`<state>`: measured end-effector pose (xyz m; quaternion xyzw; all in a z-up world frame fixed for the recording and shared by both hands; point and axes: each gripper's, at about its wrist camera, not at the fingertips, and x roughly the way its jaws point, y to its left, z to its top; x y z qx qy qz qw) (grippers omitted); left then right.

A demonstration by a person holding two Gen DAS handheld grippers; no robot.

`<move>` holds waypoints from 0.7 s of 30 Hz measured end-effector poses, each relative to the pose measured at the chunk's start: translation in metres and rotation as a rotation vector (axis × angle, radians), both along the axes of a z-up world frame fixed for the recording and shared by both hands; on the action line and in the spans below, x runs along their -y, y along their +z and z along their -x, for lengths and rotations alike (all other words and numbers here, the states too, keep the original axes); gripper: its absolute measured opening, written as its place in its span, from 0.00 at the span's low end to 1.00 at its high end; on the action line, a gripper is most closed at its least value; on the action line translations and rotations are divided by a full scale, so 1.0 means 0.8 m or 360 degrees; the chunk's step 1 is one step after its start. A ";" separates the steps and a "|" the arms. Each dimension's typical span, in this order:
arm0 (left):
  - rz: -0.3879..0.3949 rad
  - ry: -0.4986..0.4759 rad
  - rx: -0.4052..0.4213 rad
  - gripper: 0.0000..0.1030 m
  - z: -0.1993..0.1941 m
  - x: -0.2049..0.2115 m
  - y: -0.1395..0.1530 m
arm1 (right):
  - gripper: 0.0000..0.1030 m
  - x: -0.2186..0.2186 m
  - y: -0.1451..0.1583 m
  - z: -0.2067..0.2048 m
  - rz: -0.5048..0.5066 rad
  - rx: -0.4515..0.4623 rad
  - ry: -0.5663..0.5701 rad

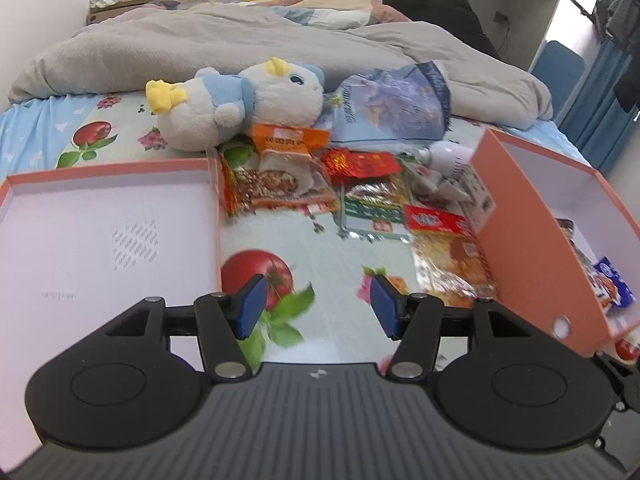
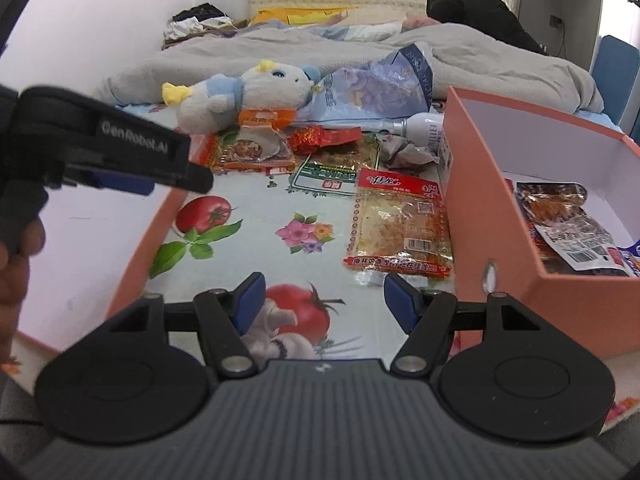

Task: Organize snacks
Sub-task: 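Withdraw both tools from the box back toward the snack pile, then grasp the orange meat-floss packet with the left gripper while the right lowers onto the 'Jia Long' packet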

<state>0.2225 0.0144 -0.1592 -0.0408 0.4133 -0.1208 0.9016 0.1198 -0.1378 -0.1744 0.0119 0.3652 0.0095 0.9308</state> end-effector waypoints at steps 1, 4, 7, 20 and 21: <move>-0.0007 0.0000 0.0001 0.62 -0.009 0.000 -0.002 | 0.66 -0.001 -0.002 -0.005 0.0004 -0.0001 0.0002; -0.0013 0.0002 0.0005 0.64 -0.033 0.000 -0.008 | 0.66 -0.003 -0.009 -0.023 0.0028 -0.0020 0.0006; -0.0012 0.0007 0.0000 0.64 -0.057 0.000 -0.017 | 0.66 -0.003 -0.014 -0.039 0.0046 -0.0042 -0.0021; -0.0027 0.0033 -0.0010 0.66 -0.150 -0.001 -0.053 | 0.66 0.011 -0.047 -0.121 0.0174 -0.0123 -0.0136; -0.0025 0.0035 -0.0014 0.66 -0.157 -0.001 -0.055 | 0.66 0.012 -0.050 -0.127 0.0180 -0.0126 -0.0145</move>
